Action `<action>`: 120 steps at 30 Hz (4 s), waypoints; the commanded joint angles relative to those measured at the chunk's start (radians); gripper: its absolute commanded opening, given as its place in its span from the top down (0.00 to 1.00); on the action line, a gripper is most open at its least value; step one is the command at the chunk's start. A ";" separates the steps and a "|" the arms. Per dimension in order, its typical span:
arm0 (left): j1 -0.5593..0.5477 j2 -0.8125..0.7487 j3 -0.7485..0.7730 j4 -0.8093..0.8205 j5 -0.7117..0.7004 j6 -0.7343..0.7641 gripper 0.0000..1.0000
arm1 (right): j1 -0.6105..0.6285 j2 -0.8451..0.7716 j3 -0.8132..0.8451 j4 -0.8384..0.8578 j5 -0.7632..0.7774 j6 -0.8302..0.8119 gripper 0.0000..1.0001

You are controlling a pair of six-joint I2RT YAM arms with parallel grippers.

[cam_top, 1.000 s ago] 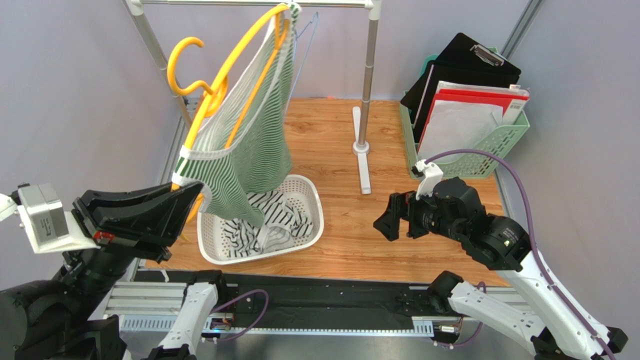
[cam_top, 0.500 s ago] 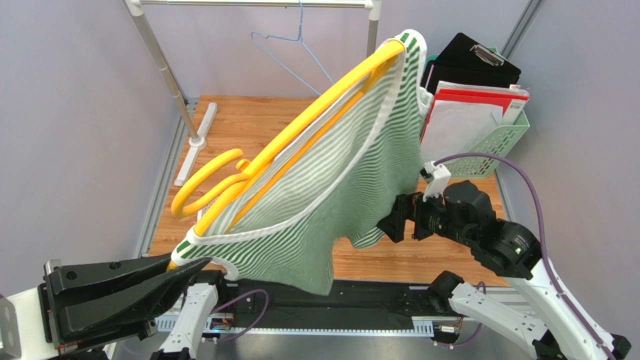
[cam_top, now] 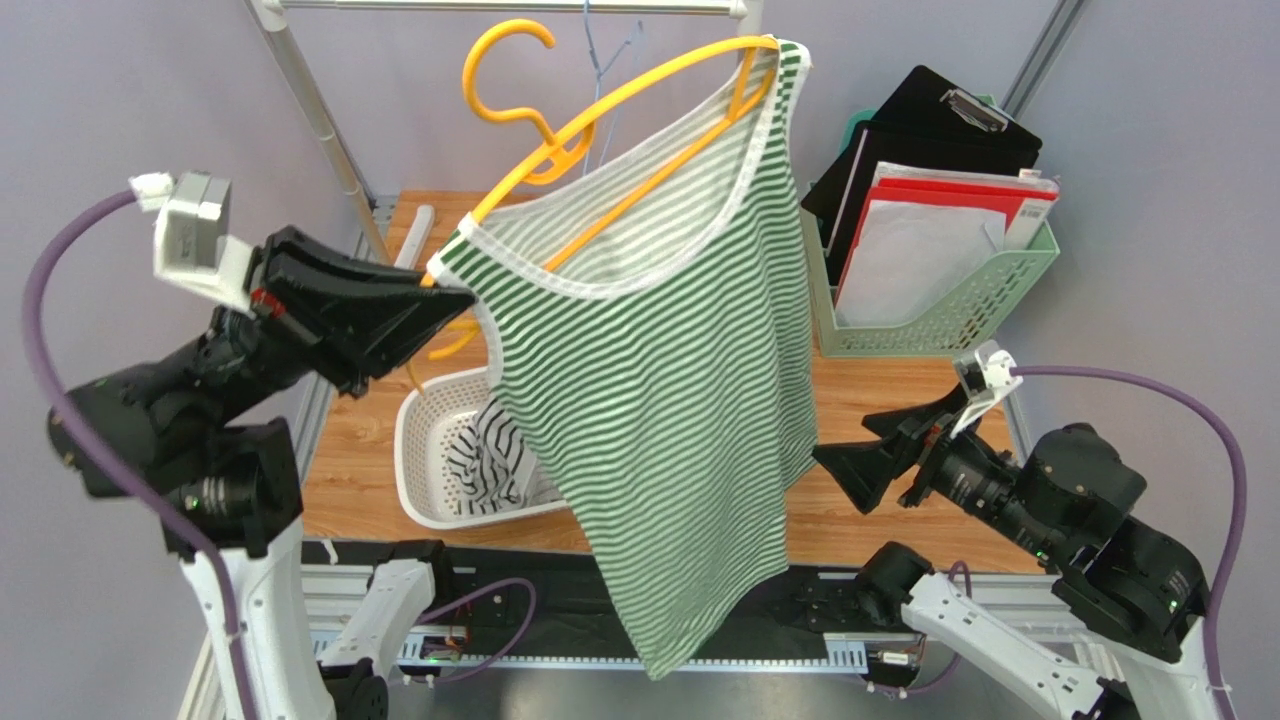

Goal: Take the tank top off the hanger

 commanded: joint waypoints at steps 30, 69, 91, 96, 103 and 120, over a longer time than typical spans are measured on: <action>-0.335 -0.136 -0.452 -0.269 -0.133 0.350 1.00 | 0.003 0.341 0.240 0.182 0.189 0.003 0.20; -0.335 -0.199 -0.480 -0.340 -0.159 0.391 1.00 | -0.002 0.551 0.284 0.219 0.476 0.074 1.00; -0.335 -0.165 -0.463 -0.298 -0.179 0.373 1.00 | -0.159 0.530 0.201 0.149 0.346 0.114 0.95; -0.335 -0.101 -0.426 -0.268 -0.187 0.368 1.00 | -0.159 0.513 0.165 0.098 0.332 0.076 0.73; -0.336 0.023 -0.411 -0.217 -0.210 0.355 1.00 | -0.159 0.473 0.163 0.037 0.246 0.010 0.28; -0.365 0.008 -0.466 -0.215 -0.302 0.400 1.00 | -0.037 0.528 0.180 0.622 -0.127 0.623 0.19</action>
